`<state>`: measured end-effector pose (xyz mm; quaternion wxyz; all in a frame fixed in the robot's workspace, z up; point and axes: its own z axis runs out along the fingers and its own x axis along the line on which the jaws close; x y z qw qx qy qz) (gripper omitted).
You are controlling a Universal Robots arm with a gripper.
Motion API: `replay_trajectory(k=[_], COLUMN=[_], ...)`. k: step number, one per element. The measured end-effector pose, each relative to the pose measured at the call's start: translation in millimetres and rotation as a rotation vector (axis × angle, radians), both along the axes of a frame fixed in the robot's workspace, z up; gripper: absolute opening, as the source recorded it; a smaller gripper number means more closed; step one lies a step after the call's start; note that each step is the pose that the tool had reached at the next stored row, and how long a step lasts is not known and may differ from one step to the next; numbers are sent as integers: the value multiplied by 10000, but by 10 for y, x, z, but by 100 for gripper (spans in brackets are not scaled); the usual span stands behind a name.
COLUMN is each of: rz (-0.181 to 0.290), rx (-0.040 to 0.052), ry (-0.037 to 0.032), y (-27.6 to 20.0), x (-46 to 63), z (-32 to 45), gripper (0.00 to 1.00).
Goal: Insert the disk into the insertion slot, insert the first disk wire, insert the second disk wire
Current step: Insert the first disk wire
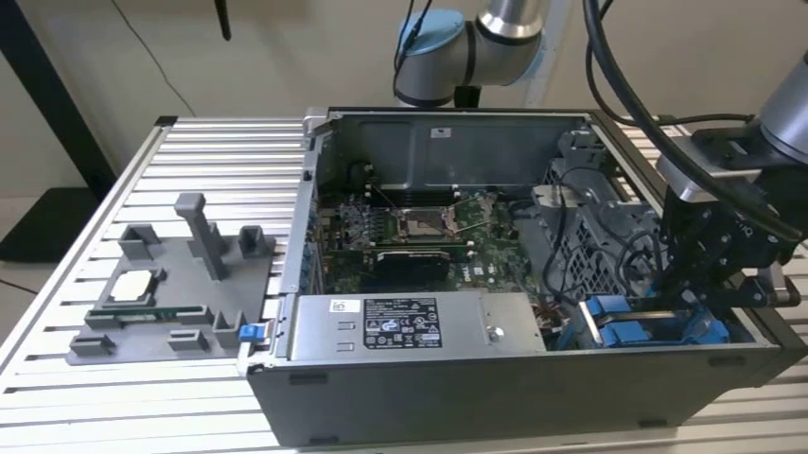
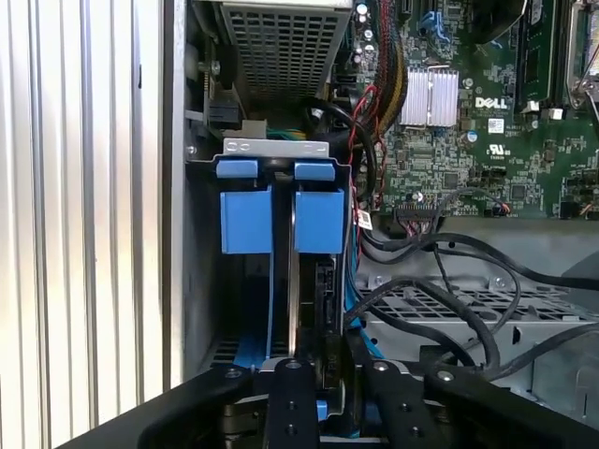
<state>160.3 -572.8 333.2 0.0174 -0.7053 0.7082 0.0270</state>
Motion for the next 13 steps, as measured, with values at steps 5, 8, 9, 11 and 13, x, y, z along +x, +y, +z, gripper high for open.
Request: replay_trajectory(k=[5, 8, 9, 11, 13], rz=[0, 0, 0, 0, 0], rx=[-1, 0, 0, -2, 0], ry=[0, 0, 0, 0, 0], y=[0, 0, 0, 0, 0], x=[0, 0, 0, 0, 0], z=[146, 219, 241, 299, 365], gripper=[100, 100, 100, 100, 100])
